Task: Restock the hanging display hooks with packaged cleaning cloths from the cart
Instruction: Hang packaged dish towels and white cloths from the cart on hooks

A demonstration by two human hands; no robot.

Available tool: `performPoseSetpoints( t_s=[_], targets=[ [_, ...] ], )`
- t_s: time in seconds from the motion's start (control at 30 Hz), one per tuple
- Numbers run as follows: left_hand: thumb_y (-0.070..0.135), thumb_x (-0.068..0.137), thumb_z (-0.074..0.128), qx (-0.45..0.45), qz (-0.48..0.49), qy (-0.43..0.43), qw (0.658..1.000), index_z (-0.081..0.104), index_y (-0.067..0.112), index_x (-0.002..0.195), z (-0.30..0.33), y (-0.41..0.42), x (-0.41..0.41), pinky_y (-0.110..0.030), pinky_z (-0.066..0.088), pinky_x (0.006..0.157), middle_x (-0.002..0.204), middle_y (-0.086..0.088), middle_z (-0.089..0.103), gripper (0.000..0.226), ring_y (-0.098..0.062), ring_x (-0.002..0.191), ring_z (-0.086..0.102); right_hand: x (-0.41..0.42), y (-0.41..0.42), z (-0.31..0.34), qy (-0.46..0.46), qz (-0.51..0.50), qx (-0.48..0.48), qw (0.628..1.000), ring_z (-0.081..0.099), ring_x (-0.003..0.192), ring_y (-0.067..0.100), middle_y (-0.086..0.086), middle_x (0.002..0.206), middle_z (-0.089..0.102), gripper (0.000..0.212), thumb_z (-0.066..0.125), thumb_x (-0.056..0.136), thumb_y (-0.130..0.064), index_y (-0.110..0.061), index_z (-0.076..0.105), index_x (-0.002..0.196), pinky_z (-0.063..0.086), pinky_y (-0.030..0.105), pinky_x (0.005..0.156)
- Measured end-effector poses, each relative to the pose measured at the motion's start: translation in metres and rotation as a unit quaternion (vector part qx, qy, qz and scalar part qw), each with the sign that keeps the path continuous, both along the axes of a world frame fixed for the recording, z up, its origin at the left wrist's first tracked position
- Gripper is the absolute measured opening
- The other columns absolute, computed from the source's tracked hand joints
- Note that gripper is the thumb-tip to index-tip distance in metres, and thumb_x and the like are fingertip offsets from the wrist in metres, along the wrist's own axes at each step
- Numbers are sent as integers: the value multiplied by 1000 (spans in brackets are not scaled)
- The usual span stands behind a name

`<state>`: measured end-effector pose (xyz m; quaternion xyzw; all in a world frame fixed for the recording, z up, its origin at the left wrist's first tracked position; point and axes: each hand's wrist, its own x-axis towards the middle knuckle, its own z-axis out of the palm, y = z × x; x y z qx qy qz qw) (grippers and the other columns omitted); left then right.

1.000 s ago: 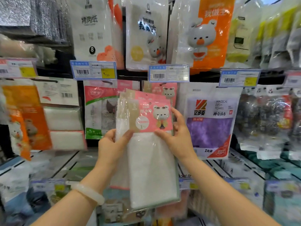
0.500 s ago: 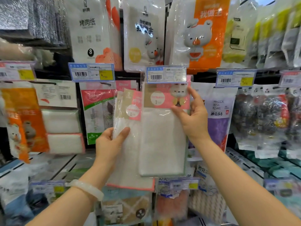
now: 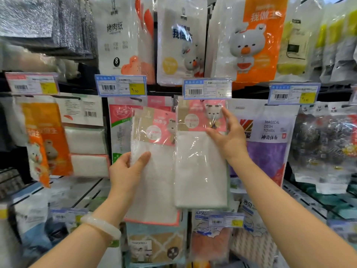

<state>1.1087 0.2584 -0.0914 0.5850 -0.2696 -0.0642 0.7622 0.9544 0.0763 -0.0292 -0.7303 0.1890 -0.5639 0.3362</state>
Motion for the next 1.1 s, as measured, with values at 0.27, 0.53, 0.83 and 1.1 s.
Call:
performPoseSetpoints(
  t_s=[0.27,0.53,0.83,1.1],
  targets=[
    [32,79,73,0,42,14,999,67,20,86,-14,34,22,-33,53,66,85,1,72,15,-20,81,68,32,-25,10,62,-77,-35,994,58,101,17,6,112,60,53,60,89,-13,-19,42,138,37,0,67],
    [31,77,75,2,37,7,999,65,20,86,-17,35,20,-34,55,70,85,1,72,17,-19,81,69,44,14,-24,168,-25,78,982,53,111,26,15,125,55,51,59,88,-42,-14,50,129,47,27,89],
    [23,77,77,8,-44,13,999,65,19,91,-13,-2,-7,-41,58,76,93,-4,74,19,-23,85,71,20,52,-45,7,109,86,990,53,71,18,2,83,55,43,78,72,-7,-27,44,86,47,33,66],
    [21,86,67,15,-45,4,999,63,17,96,-12,-17,-12,-40,53,78,90,-7,70,12,-23,81,64,-13,34,-34,-28,97,46,994,66,78,-3,-10,96,65,42,69,77,7,-28,57,96,51,12,69]
  ],
)
